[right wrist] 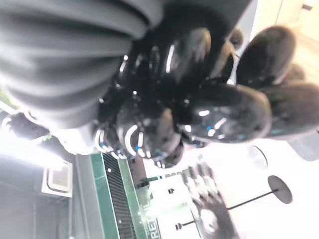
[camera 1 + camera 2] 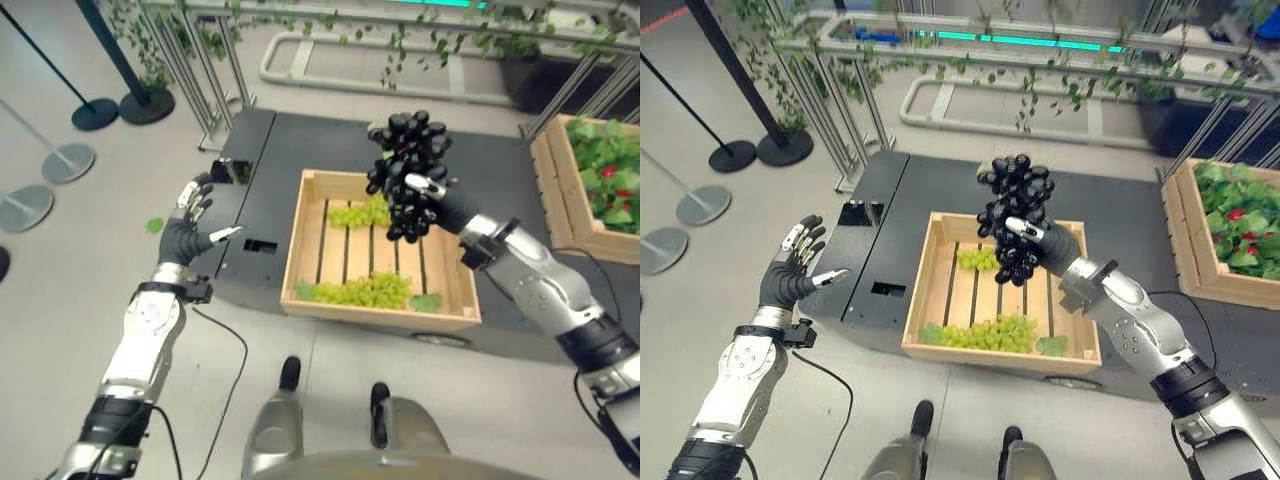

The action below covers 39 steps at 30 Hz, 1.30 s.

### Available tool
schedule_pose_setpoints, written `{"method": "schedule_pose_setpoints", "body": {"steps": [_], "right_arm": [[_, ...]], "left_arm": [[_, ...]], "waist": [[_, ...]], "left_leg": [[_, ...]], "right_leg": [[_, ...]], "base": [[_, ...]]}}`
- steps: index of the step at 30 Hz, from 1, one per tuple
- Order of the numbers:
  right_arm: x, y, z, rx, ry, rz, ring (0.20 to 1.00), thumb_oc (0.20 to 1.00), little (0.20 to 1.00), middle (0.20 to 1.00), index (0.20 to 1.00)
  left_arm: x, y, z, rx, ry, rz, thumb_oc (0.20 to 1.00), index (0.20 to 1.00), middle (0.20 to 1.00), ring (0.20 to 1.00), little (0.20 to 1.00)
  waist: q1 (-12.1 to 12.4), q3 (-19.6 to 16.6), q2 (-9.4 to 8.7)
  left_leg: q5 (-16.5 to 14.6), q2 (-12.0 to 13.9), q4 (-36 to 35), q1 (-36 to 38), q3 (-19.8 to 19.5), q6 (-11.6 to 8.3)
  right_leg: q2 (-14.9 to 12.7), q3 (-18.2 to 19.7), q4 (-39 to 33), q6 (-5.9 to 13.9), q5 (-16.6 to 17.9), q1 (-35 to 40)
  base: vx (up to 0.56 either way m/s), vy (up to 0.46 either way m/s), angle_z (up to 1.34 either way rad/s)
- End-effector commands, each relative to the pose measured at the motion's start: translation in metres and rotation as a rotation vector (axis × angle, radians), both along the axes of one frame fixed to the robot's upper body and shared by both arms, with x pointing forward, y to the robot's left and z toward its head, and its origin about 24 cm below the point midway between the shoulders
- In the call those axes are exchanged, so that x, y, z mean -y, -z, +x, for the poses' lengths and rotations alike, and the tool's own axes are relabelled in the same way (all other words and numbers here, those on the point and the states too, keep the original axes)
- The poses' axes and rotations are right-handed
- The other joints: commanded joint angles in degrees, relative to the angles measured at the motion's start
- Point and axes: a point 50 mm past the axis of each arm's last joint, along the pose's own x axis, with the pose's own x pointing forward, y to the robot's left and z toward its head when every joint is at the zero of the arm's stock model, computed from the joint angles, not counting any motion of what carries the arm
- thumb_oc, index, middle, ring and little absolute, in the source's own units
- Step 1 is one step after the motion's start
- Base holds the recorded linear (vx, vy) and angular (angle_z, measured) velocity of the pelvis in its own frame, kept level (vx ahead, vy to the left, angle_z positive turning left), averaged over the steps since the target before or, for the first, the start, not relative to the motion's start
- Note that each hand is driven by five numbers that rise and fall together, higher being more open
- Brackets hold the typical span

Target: Pick up the fruits from the basket on one side to the basket on the other side

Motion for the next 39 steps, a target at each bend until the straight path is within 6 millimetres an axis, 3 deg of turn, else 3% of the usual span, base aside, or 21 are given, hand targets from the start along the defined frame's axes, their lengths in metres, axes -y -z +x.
{"method": "schedule_pose_setpoints", "body": {"steps": [1,6,15,26,31,39], "right_arm": [[-0.029,-0.018,-0.009,0.091,-0.156,0.049,0.2,0.2,0.2,0.2,0.2],[-0.04,-0.009,-0.014,0.043,-0.206,0.07,0.2,0.2,0.2,0.2,0.2],[-0.075,0.001,-0.021,-0.007,-0.347,0.07,0.2,0.2,0.2,0.2,0.2],[-0.12,-0.003,-0.031,-0.008,-0.494,0.121,0.2,0.2,0.2,0.2,0.2],[-0.124,-0.007,-0.031,0.017,-0.508,0.112,0.2,0.2,0.2,0.2,0.2],[-0.125,-0.017,-0.029,0.066,-0.513,0.119,0.2,0.2,0.2,0.2,0.2]], "left_arm": [[0.002,-0.018,0.003,0.057,0.073,0.022,1.0,1.0,1.0,1.0,1.0],[0.014,-0.031,0.008,0.069,0.178,0.06,1.0,1.0,1.0,1.0,1.0],[0.04,-0.044,0.028,0.077,0.282,0.285,1.0,1.0,1.0,1.0,1.0],[0.081,-0.028,0.037,-0.04,0.515,0.413,1.0,1.0,1.0,1.0,1.0],[0.092,-0.024,0.036,-0.085,0.614,0.467,1.0,1.0,1.0,1.0,1.0],[0.091,-0.022,0.033,-0.126,0.662,0.471,1.0,1.0,1.0,1.0,1.0]], "waist": [[-1.4,-6.4,-3.2],[-2.0,-8.1,-3.5],[-3.3,-10.0,-3.82],[-4.3,-11.3,-4.29],[-4.7,-11.4,-4.35],[-4.7,-11.8,-4.46]], "left_leg": [[-4.3,-2.4,2.1,0.5,1.5,2.84],[-4.8,-2.0,1.6,2.1,1.7,2.87],[-5.7,-1.6,1.3,3.9,2.8,2.87],[-6.2,-1.3,1.1,4.8,3.5,2.84],[-6.3,-1.3,1.1,5.1,3.5,2.83],[-6.6,-1.3,1.2,5.5,3.9,2.96]], "right_leg": [[-1.9,-1.0,-10.0,3.79,9.4,0.9],[-1.7,-0.8,-10.4,3.74,9.1,2.2],[-1.5,0.3,-10.4,3.8,8.5,3.1],[-1.1,1.4,-10.8,3.76,8.4,3.6],[-1.2,1.5,-10.9,3.86,8.4,4.0],[-1.2,2.0,-11.1,3.97,8.5,4.3]], "base": [[0.07,-0.002,-0.21],[0.08,-0.003,-0.04],[0.04,0.001,-0.05],[0.01,-0.004,-0.05],[0.0,0.0,0.0],[0.0,0.0,0.0]]}}
